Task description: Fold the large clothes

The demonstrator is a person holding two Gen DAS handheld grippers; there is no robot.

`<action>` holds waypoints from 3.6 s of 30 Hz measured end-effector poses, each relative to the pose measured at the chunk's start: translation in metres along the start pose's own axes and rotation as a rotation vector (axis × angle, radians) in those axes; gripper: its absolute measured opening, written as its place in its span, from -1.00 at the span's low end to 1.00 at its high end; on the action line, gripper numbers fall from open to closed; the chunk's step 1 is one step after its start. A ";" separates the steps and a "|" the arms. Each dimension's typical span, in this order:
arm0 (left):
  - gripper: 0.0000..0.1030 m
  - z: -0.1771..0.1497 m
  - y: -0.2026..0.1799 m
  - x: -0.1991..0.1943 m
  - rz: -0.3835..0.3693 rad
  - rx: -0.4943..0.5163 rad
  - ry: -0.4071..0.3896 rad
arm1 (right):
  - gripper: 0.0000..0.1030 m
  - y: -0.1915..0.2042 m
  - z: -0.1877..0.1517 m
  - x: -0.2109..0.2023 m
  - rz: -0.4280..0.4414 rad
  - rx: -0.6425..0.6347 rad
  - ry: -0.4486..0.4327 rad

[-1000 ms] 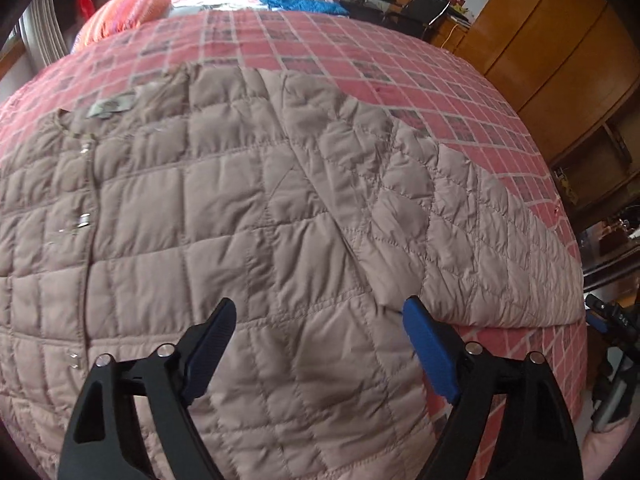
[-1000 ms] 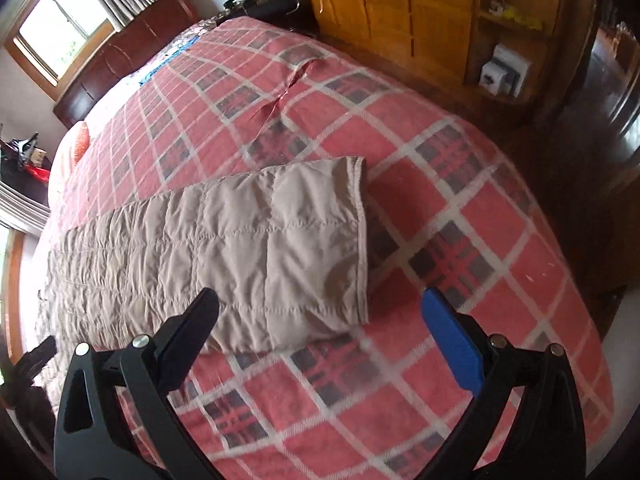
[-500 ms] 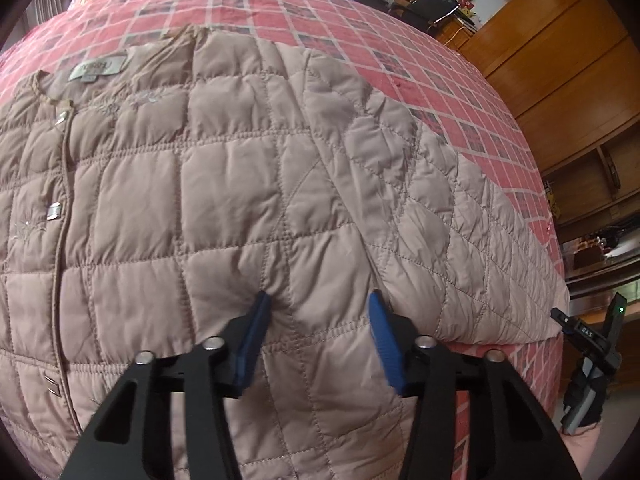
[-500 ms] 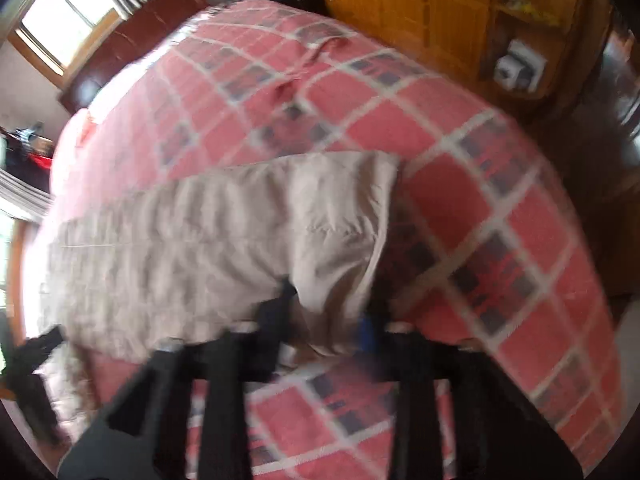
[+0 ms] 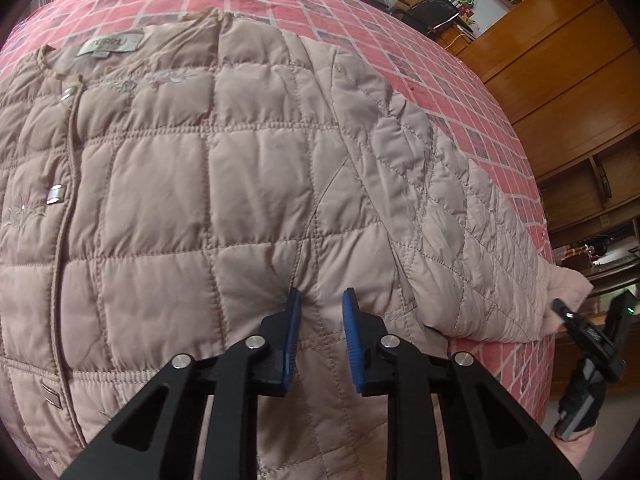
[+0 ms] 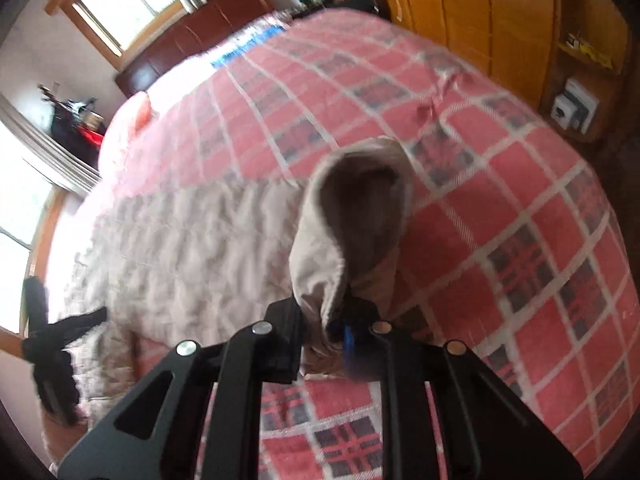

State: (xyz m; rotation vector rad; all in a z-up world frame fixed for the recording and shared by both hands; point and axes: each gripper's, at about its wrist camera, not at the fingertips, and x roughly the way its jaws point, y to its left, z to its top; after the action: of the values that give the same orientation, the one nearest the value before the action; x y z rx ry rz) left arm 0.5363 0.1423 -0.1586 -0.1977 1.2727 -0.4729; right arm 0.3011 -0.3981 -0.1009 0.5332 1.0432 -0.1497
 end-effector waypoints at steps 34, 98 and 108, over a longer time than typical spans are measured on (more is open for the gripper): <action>-0.56 -0.011 0.027 -0.012 -0.100 0.038 -0.005 | -0.65 0.264 -0.027 0.078 0.191 -0.418 0.178; -0.85 -0.036 0.220 -0.152 0.075 -0.198 -0.275 | -0.35 0.215 -0.033 0.080 0.355 -0.200 0.281; -0.75 -0.043 0.213 -0.116 0.188 -0.120 -0.240 | -0.40 0.244 -0.036 0.081 0.207 -0.263 0.264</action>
State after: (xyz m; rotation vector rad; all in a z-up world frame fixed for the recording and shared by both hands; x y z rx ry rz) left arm 0.5193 0.3883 -0.1551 -0.2261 1.0718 -0.2048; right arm 0.4022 -0.1594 -0.0990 0.4251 1.2340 0.2446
